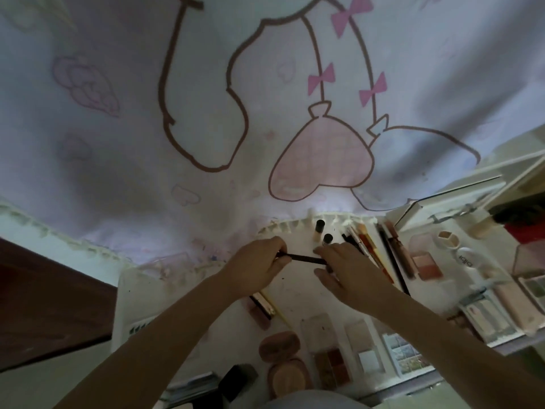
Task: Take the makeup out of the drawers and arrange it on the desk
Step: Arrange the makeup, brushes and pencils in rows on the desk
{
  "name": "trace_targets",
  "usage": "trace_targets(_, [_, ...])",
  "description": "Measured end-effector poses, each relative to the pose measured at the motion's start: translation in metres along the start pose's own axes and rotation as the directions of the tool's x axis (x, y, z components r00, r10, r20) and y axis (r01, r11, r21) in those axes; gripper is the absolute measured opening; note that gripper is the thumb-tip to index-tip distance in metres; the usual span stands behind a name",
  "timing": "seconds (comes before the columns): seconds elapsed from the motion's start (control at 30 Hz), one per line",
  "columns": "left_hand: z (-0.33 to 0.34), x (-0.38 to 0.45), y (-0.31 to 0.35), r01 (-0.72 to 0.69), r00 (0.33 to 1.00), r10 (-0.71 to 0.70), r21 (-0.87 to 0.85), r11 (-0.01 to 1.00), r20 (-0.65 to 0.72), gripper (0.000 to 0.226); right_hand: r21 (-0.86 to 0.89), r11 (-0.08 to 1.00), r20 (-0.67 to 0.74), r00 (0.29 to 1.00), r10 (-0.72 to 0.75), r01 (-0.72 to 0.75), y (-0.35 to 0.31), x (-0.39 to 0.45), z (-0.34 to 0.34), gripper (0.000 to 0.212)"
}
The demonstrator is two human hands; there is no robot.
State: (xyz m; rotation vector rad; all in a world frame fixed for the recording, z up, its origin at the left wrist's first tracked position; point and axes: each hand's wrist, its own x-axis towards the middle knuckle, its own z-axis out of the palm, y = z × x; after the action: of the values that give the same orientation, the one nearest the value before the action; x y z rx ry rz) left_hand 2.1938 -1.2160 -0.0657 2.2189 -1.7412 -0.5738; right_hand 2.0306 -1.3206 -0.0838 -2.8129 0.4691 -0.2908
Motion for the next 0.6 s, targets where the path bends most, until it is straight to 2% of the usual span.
trace_targets(0.07, [-0.013,-0.006,0.006,-0.072,0.997,0.073,0.062,0.995,-0.012,0.029,-0.017,1.0,0.139,0.99,0.015,-0.013,-0.005,0.002,-0.014,0.041])
trace_targets(0.13, [-0.021,-0.006,0.011,-0.148,0.989,0.147,0.23,0.962,0.024,0.035,-0.035,0.999,0.322,0.947,0.003,0.008,-0.006,0.0,-0.025,0.036])
trace_targets(0.2, [-0.03,-0.006,0.019,-0.228,0.97,0.244,0.392,0.891,0.009,0.043,-0.059,0.998,0.405,0.914,0.003,0.023,-0.008,-0.002,-0.041,0.032])
trace_targets(0.27, [-0.038,-0.003,0.023,-0.266,0.949,0.315,0.502,0.823,-0.012,0.05,-0.083,0.996,0.391,0.92,0.019,0.015,-0.007,-0.002,-0.055,0.031])
trace_targets(0.3, [-0.046,-0.001,0.03,-0.259,0.95,0.312,0.505,0.824,-0.022,0.051,-0.094,0.996,0.369,0.929,0.032,0.003,-0.006,-0.003,-0.061,0.031])
trace_targets(0.33, [-0.049,0.004,0.032,-0.284,0.928,0.368,0.519,0.806,-0.063,0.051,-0.102,0.995,0.355,0.934,0.046,-0.01,-0.006,-0.005,-0.066,0.031])
trace_targets(0.4, [-0.055,0.011,0.041,-0.325,0.903,0.426,0.562,0.761,-0.054,0.048,-0.122,0.992,0.362,0.93,0.067,-0.024,-0.007,-0.01,-0.077,0.032])
trace_targets(0.47, [-0.057,0.017,0.049,-0.394,0.854,0.513,0.533,0.749,-0.09,0.044,-0.121,0.992,0.373,0.924,0.088,-0.046,-0.008,-0.015,-0.086,0.032])
trace_targets(0.5, [-0.061,0.018,0.054,-0.4,0.854,0.515,0.534,0.745,-0.079,0.044,-0.13,0.989,0.364,0.925,0.108,-0.064,-0.006,-0.018,-0.09,0.032])
trace_targets(0.6, [-0.071,0.024,0.062,-0.431,0.806,0.584,0.584,0.688,-0.093,0.049,-0.191,0.976,0.289,0.945,0.155,-0.102,-0.002,-0.023,-0.096,0.028])
